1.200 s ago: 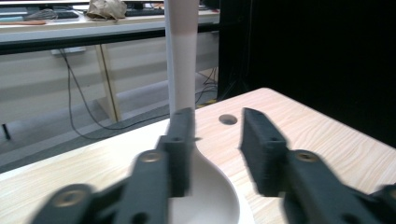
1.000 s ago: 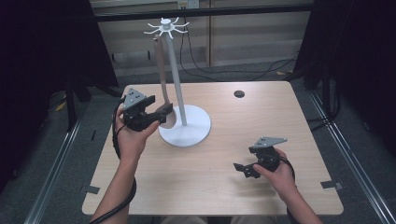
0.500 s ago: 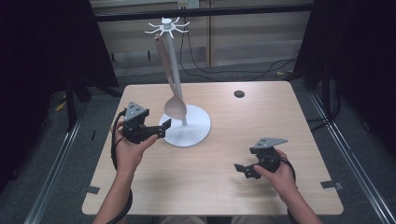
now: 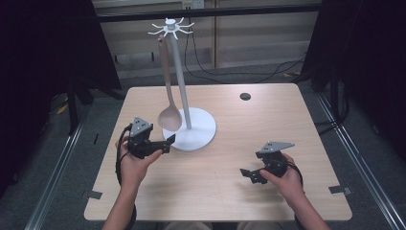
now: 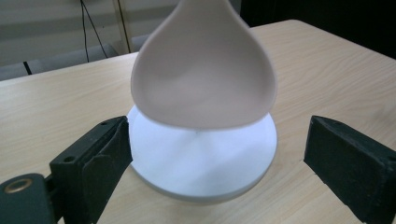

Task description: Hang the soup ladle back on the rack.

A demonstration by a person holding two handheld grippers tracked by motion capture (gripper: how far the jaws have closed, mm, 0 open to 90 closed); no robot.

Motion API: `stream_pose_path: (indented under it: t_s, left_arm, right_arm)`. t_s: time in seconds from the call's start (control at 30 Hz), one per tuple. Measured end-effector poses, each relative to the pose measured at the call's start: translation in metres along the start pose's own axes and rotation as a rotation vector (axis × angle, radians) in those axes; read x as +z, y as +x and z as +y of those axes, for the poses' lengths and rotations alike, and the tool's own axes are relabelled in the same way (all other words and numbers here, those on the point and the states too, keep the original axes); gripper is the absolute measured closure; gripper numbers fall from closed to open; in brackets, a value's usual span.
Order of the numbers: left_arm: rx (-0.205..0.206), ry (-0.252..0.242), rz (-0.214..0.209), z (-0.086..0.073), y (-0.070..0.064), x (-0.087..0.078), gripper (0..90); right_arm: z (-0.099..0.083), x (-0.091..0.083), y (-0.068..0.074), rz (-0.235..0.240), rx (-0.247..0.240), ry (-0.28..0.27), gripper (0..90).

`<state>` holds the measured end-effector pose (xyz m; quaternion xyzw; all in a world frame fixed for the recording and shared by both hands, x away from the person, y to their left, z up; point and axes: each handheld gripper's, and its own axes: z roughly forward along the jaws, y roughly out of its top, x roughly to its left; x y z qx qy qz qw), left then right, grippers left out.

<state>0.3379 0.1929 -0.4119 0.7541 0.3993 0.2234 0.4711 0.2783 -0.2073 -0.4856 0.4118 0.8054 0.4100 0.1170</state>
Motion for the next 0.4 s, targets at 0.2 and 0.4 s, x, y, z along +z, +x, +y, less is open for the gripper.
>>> stream_pose_path:
  t_s: [0.2,0.4]
  left_arm:
    - [-0.007,0.018,-0.004,-0.015,-0.001,0.004,6.9]
    - [-0.004,0.027,-0.01,-0.016,-0.001,0.005,6.8]
  right_arm:
    - [0.0,0.0,0.0,0.001,-0.004,-0.001,5.8]
    - [0.0,0.0,0.001,-0.002,-0.012,0.004,5.8]
